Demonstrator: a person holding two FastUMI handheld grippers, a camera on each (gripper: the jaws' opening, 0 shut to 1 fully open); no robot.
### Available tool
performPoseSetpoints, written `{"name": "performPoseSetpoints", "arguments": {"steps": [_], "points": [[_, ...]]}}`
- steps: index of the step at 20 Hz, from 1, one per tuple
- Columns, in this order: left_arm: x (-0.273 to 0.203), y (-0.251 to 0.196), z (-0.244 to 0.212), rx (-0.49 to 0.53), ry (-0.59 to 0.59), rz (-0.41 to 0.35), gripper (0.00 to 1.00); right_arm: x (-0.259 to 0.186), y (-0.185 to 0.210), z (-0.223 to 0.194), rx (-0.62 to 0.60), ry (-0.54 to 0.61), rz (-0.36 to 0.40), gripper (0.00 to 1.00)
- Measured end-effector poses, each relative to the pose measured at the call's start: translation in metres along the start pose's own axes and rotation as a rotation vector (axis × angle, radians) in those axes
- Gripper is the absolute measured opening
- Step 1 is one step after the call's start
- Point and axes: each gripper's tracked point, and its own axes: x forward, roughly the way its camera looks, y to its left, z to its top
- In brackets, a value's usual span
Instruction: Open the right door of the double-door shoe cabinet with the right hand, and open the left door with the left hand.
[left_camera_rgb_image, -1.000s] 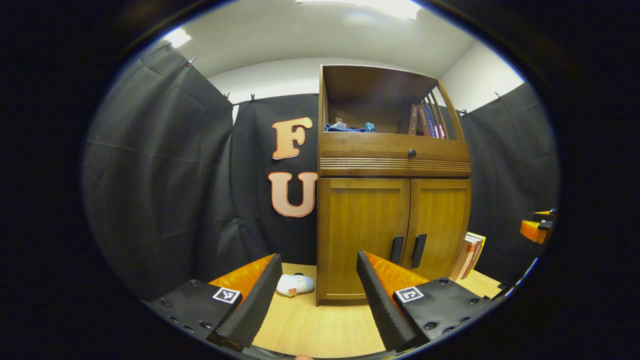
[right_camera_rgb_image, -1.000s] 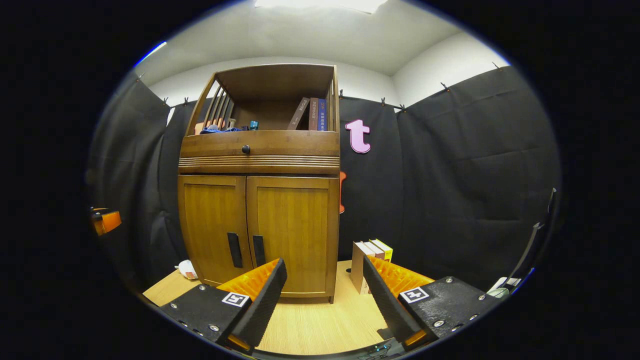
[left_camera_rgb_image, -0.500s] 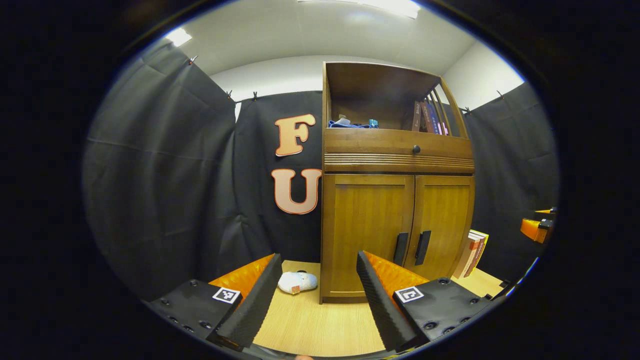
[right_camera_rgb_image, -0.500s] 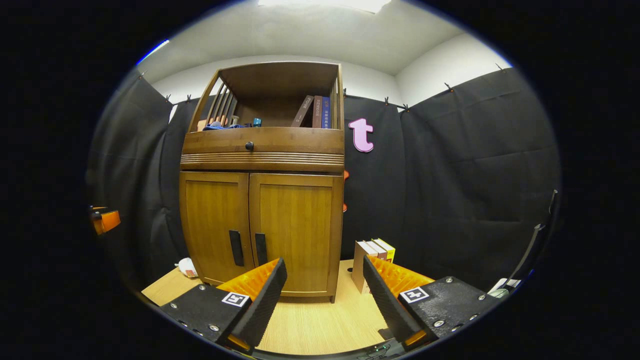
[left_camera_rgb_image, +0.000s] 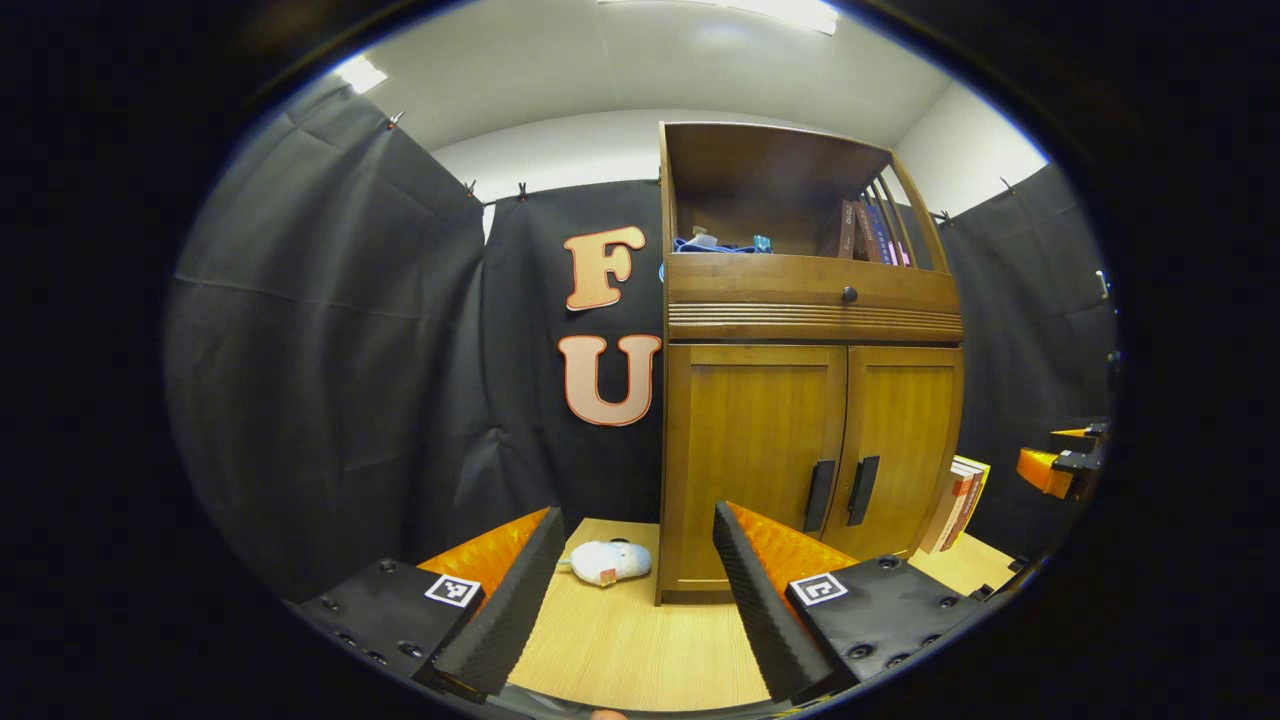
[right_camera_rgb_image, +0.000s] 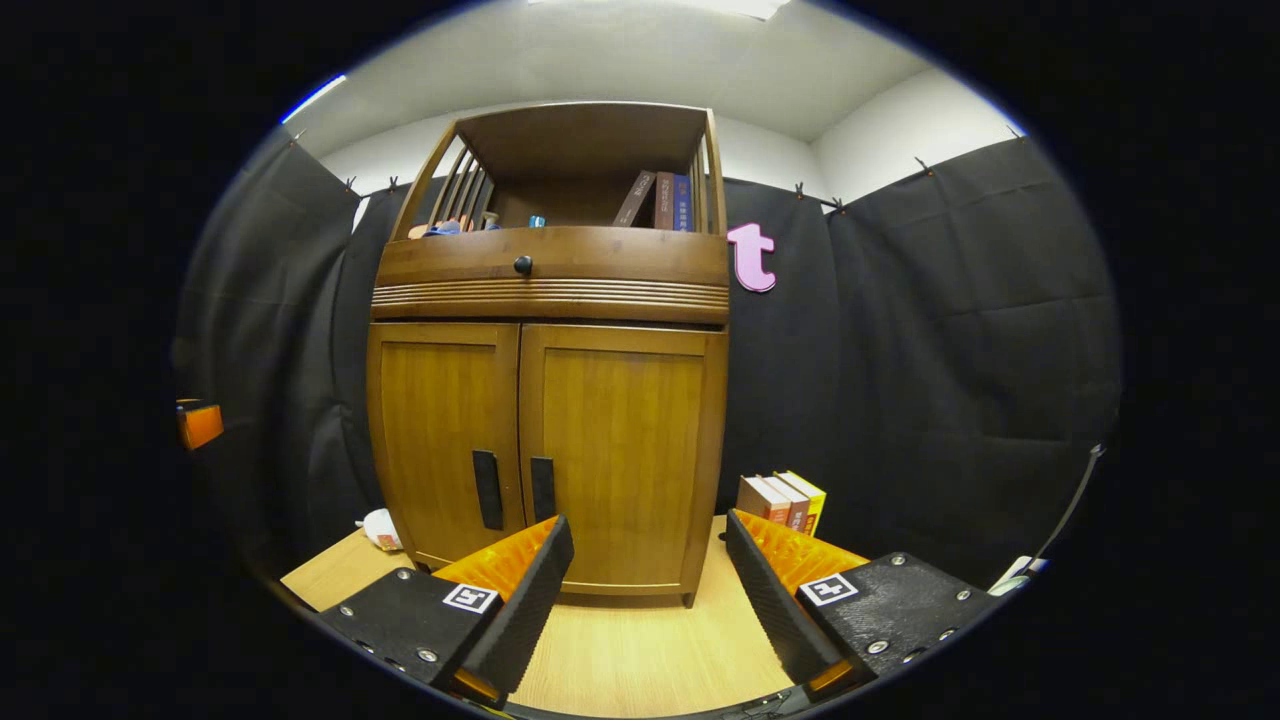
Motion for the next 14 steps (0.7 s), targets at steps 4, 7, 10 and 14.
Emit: {"name": "performPoseSetpoints", "arguments": {"steps": [4,7,10,14], "points": [[0.002,0.015,-0.002,0.000,0.006,0.029,0.93,0.036,0.024,-0.016,-0.001,0.016,0.028,0.94],[0.002,0.028,-0.005,0.002,0.015,0.051,0.93,0.066,0.048,-0.028,0.006,0.027,0.065,0.94],[0.001,0.039,-0.006,0.012,0.012,0.077,0.93,0.095,0.073,-0.038,-0.002,0.024,0.105,0.94],[0.005,0.058,-0.011,0.009,0.020,0.117,0.93,0.137,0.102,-0.061,-0.003,0.046,0.140,1.00]]}}
